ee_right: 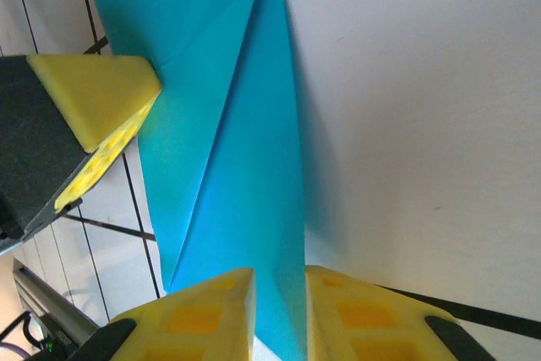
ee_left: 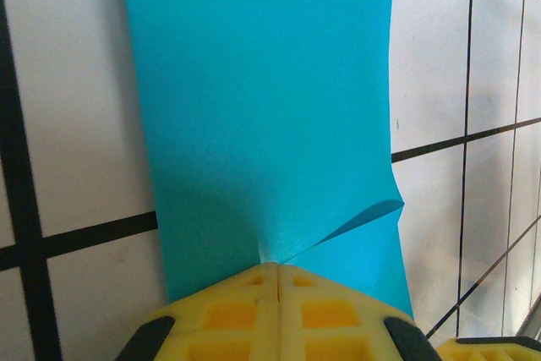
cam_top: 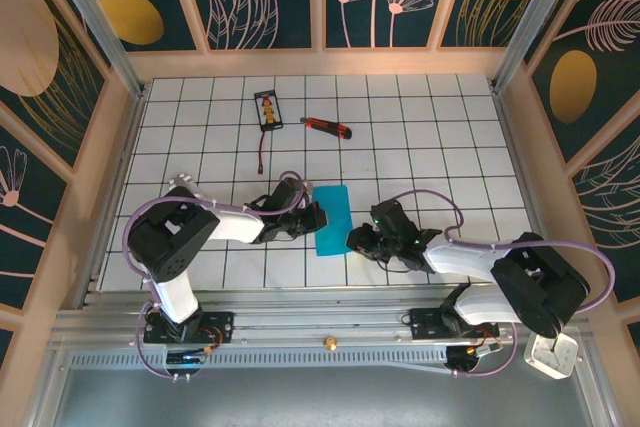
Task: Fold a paper plane with a square sheet of paper (pick it up from the middle)
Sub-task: Turn over the paper at the center of the table.
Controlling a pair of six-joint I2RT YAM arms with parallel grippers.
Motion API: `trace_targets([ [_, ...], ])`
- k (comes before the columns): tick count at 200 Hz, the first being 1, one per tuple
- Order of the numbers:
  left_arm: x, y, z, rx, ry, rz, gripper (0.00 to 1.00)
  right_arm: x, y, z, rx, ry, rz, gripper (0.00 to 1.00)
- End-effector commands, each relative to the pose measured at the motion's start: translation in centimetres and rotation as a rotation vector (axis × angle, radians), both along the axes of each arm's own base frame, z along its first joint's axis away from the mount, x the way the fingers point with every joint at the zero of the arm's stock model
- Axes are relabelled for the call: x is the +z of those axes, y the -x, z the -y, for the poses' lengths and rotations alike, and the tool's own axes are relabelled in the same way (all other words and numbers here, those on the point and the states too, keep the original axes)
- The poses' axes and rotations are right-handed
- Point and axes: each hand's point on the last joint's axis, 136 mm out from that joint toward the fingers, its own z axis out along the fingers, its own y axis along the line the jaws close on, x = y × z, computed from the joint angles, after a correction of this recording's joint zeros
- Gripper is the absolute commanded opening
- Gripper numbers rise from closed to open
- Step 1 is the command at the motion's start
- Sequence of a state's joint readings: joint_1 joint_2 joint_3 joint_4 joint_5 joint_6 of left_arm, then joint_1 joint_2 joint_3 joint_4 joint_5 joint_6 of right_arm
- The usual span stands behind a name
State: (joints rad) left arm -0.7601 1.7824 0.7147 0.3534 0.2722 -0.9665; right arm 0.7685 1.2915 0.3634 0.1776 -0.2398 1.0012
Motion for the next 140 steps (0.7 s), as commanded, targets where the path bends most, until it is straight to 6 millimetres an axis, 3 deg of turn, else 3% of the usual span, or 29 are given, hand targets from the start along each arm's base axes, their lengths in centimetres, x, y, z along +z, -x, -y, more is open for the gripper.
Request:
trace_targets([
  [1,-2.9,1.9,-1.9,-0.009,-0.095,-0.078,0.00,0.0,-0.6,0.0,-0.027,0.004,0.024,0.18],
  [51,-1.8,1.3,-1.2,-0.035,-0.078,-0.044,0.00,0.0,-0.8,0.0,-0.037,0.006,0.007,0.00],
  [80,1.4,0.3,-0.3,-0.088,-0.039,0.090,0.22,0.3,-0.7,0.0,-0.068,-0.028,-0.041,0.00],
  [83,2.7,0.1,-0.2,-0.093,-0.021,0.124,0.26,0.4,-0.7,0.0,-0.072,-0.036,-0.044,0.00],
  [95,4.4,0.1,-0.3,-0.117,-0.002,0.203,0.34,1.2,-0.9,-0.1,-0.089,-0.068,-0.051,0.00],
  [140,8.9,3.0,0.2,-0.252,-0.008,0.517,0.42,3.6,-1.8,-0.3,-0.123,-0.099,-0.068,0.00],
])
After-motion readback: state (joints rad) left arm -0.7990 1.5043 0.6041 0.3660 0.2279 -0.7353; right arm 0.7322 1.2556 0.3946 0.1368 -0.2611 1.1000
